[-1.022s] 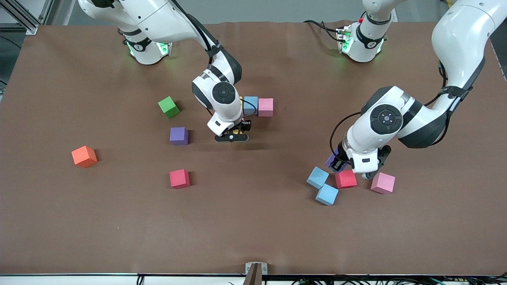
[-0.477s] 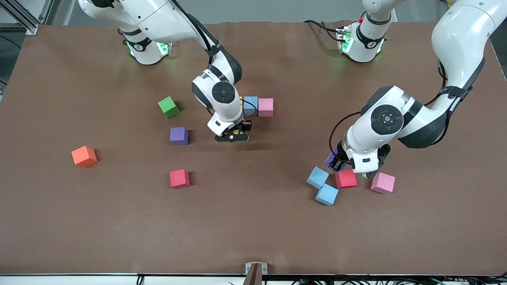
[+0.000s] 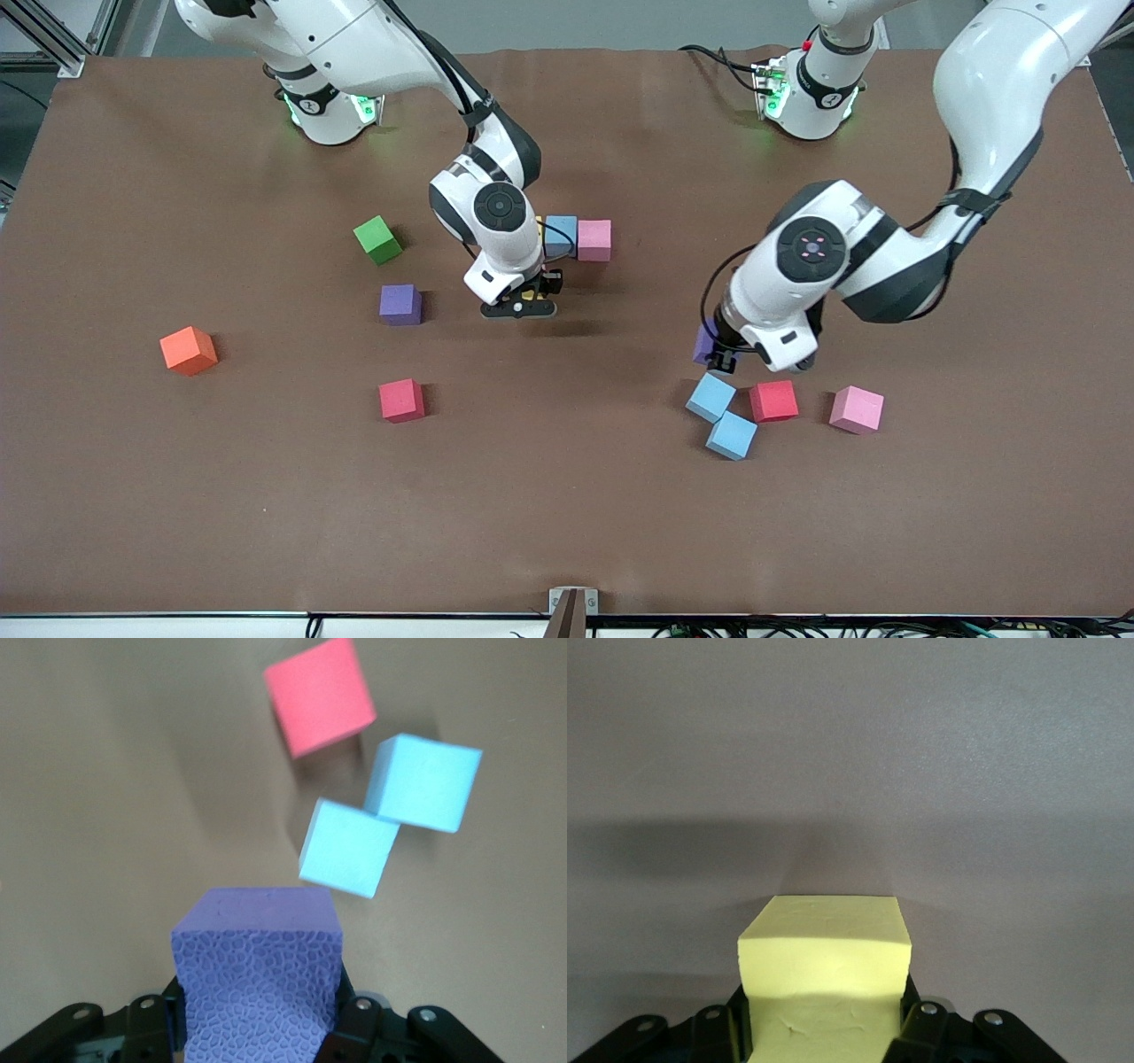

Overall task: Arrange 11 blocks into digit 3
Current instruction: 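Carry the purple cube toward the row with the left gripper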

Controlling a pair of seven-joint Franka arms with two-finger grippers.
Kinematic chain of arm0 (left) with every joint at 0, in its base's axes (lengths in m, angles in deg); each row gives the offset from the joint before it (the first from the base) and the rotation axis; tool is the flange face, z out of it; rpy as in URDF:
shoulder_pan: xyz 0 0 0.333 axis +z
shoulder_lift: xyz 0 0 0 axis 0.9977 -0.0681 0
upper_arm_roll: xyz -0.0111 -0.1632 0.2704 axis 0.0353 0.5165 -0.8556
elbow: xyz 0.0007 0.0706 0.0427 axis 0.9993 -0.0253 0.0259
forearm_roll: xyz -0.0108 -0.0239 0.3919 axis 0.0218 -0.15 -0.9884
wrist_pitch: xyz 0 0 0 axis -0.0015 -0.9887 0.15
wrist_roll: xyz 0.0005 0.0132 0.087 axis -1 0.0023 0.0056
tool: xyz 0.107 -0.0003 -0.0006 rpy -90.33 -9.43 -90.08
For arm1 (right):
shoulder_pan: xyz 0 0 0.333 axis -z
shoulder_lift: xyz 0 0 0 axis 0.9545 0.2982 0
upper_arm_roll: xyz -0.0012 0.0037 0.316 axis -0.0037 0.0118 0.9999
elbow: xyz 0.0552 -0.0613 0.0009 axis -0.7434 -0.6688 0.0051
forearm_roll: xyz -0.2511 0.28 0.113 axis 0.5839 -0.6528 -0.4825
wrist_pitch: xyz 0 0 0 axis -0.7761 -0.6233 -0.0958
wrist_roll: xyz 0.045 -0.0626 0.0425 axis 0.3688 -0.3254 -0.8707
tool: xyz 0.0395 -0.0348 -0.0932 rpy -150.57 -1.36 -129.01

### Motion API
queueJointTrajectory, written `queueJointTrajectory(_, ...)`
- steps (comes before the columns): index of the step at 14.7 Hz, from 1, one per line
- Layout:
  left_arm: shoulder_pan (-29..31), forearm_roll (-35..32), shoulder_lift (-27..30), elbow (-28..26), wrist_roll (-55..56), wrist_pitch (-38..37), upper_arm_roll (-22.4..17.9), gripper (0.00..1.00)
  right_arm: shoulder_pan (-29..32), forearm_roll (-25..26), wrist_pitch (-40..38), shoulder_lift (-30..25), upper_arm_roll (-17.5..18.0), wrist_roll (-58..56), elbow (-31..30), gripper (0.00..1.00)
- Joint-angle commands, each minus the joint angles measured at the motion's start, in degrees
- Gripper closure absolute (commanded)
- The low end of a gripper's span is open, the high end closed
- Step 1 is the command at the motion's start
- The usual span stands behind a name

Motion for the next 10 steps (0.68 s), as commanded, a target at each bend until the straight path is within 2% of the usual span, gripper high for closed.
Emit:
queueJointTrajectory(1,-5.54,1.11,-1.07,3.16,9.49,-0.06,-3.37,0.41,-0.65,0.55,0.17,-1.71,-0.52,0.1,-1.85,0.99)
queueJointTrajectory(4,-12.31,1.11,-1.07,4.83,23.4,1.35,-9.17,0.41,-0.65,0.55,0.17,-1.62,-0.52,0.02,-1.94,0.99)
queueJointTrajectory(10,-19.0,2.34,-1.86,6.16,26.85,1.44,-11.21,0.41,-0.65,0.64,0.26,-1.53,-0.52,0.02,-1.85,0.98)
